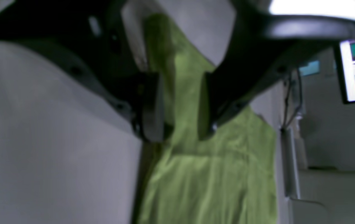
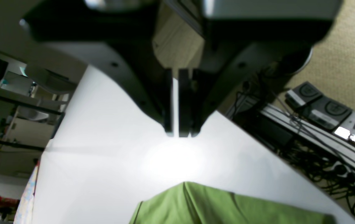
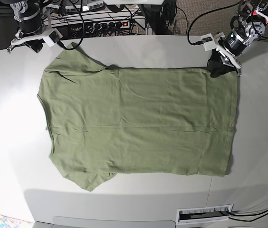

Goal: Fold the T-shirt properly
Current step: 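Move the left gripper to the green shirt's hem corner and grasp it, then move the right gripper to the shirt's shoulder by the sleeve and grasp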

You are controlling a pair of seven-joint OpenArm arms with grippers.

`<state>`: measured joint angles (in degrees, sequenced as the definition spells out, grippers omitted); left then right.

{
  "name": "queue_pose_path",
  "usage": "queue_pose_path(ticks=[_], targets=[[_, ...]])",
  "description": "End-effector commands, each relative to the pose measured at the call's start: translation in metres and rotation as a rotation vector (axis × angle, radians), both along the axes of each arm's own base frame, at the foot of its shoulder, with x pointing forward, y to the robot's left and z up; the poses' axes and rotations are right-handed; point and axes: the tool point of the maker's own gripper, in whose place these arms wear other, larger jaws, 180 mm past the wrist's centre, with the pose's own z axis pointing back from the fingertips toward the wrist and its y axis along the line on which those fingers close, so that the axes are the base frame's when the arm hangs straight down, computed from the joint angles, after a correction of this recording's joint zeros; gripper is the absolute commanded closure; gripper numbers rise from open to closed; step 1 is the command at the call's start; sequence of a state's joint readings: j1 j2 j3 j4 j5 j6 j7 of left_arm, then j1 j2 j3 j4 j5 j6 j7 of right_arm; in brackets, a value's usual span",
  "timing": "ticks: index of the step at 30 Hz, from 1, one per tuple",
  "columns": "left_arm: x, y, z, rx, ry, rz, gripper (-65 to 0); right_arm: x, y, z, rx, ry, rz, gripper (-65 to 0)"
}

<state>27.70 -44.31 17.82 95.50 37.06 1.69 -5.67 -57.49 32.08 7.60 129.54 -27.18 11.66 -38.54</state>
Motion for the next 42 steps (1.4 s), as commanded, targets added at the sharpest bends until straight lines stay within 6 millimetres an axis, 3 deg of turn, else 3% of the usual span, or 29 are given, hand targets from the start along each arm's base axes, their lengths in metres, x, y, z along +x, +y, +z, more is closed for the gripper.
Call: queue_pose_path(ticks=[1, 7, 16, 18, 20, 31, 42], targets=[[-0.029, 0.017, -0.032, 0.109, 0.167, 0.003, -21.5, 0.004, 0.001, 0.008, -0.01, -0.028, 0.014, -3.7], [-0.022, 0.034, -0.031, 0.179, 0.154, 0.025, -15.9, 0.005, 0.001, 0.008, -0.011, -0.028, 0.014, -3.7], [-0.012, 0.081, -0.025, 0.361, 0.124, 0.074, -16.2, 0.005, 0.001, 0.009, -0.011, -0.03, 0.016, -3.7], [-0.014, 0.086, -0.025, 0.379, 0.131, 0.074, -19.3, 0.005, 0.001, 0.009, -0.01, -0.029, 0.016, -3.7], [-0.017, 0.085, -0.023, 0.377, 0.137, 0.066, -21.9, 0.005, 0.001, 0.009, -0.01, -0.03, 0.016, -3.7], [-0.029, 0.064, -0.003, 0.361, 0.224, 0.034, -22.0, 0.009, 0.002, 0.011, -0.009, -0.045, 0.017, -3.7], [0.004, 0.069, -0.001, 0.298, 0.236, 0.087, -22.0, 0.009, 0.0, 0.011, -0.016, -0.043, 0.013, -3.7]])
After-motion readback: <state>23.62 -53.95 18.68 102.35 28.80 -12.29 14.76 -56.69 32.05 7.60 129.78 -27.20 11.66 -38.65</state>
